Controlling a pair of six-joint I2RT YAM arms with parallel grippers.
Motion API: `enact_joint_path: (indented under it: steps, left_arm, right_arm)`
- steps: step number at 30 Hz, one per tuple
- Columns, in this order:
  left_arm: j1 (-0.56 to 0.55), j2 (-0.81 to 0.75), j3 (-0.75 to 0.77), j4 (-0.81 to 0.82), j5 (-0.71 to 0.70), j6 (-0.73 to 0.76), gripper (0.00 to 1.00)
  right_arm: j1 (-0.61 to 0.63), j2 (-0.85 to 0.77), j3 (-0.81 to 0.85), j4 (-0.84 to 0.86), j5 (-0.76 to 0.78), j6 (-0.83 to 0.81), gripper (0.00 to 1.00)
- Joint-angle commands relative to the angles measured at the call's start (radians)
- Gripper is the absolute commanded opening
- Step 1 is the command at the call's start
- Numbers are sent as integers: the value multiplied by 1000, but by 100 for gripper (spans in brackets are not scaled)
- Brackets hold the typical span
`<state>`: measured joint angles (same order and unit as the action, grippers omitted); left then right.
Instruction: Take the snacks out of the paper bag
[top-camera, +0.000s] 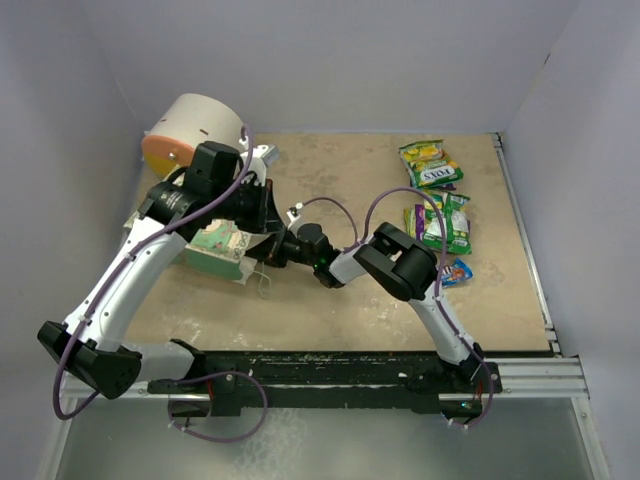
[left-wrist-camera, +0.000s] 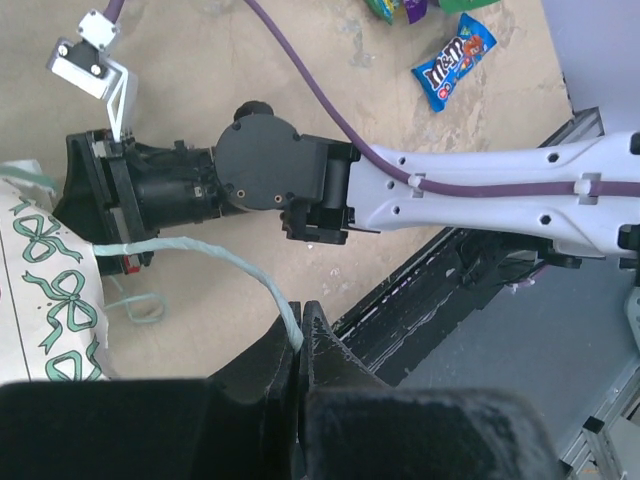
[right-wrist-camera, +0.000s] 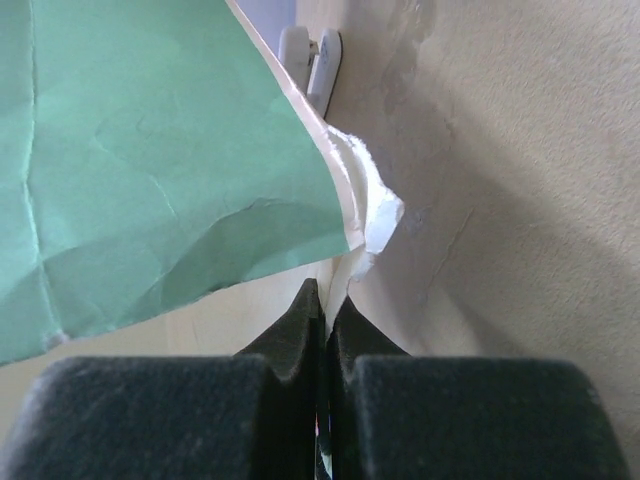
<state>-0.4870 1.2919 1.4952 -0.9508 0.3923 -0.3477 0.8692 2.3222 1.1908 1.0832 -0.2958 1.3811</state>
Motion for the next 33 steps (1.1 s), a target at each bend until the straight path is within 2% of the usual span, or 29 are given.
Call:
enact_joint_path:
  steps: [1, 10, 15, 19, 22, 26, 33]
  left_arm:
    - [-9, -49, -26, 32, 9, 0, 0]
    - [-7, -53, -62, 48, -20, -25, 0]
    - [-7, -64, -59, 67, 16, -46, 0]
    - [-7, -71, -78, 62, -22, -55, 0]
    - [-7, -82, -140, 70, -46, -81, 0]
    - [-5, -124, -231, 108, -104, -121, 0]
    - [-1, -133, -271, 114, -127, -141, 0]
  right_arm:
    - [-8, -21, 17, 52, 55, -8, 0]
    - [-18, -49, -34, 13, 85, -29, 0]
    - [-10, -8, 34, -5, 77, -26, 0]
    - [-32, -83, -53, -40, 71, -61, 2]
    - [-39, -153, -112, -148, 72, -158, 10]
    - [-40, -228, -172, -259, 90, -267, 28]
    - [-78, -422, -345, -441, 179, -422, 51]
